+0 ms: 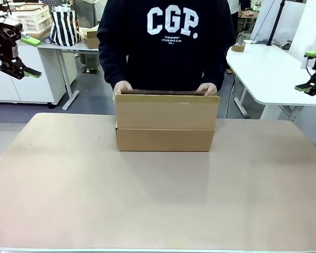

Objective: Pack the gift set into the box.
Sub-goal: Press and hold the closed box until the human finishes sealing it.

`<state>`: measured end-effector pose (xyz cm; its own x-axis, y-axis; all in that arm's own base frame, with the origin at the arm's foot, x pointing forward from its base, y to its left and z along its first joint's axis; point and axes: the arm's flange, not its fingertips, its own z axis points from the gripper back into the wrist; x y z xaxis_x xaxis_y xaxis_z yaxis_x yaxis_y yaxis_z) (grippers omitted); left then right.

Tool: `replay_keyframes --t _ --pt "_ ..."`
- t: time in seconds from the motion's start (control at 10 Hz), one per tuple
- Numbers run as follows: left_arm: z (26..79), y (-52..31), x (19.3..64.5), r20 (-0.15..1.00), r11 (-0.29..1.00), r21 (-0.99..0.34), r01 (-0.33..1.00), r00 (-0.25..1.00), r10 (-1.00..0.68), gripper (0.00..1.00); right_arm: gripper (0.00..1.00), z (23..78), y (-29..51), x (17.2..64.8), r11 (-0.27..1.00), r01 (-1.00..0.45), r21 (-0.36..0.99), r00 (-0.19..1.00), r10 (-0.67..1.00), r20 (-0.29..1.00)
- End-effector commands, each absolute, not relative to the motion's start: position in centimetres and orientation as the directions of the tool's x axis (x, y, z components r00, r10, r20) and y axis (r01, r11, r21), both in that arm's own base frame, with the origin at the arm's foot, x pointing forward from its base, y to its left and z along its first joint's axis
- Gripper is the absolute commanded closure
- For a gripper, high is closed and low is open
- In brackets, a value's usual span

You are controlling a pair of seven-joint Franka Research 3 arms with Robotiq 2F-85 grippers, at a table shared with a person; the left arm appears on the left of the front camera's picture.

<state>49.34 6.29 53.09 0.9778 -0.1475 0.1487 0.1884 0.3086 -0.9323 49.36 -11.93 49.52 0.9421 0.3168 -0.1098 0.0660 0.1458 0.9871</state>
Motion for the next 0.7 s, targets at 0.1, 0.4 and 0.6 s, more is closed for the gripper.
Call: replay_keyframes --t 0.1,0.4,0.6 --pt "53.26 6.35 49.05 0.156 0.304 -0.932 0.198 0.975 -0.156 0.0 0.0 50.37 -13.05 49.16 0.139 0.071 0.988 0.94 0.321 -0.112" --pt "53.26 6.35 49.05 0.156 0.304 -0.932 0.198 0.975 -0.156 0.0 0.0 50.37 -13.05 49.16 0.139 0.071 0.988 0.94 0.321 -0.112" --pt "53.26 6.35 49.05 0.156 0.304 -0.932 0.198 0.975 -0.156 0.0 0.0 50.37 -13.05 49.16 0.139 0.071 0.988 0.94 0.321 -0.112"
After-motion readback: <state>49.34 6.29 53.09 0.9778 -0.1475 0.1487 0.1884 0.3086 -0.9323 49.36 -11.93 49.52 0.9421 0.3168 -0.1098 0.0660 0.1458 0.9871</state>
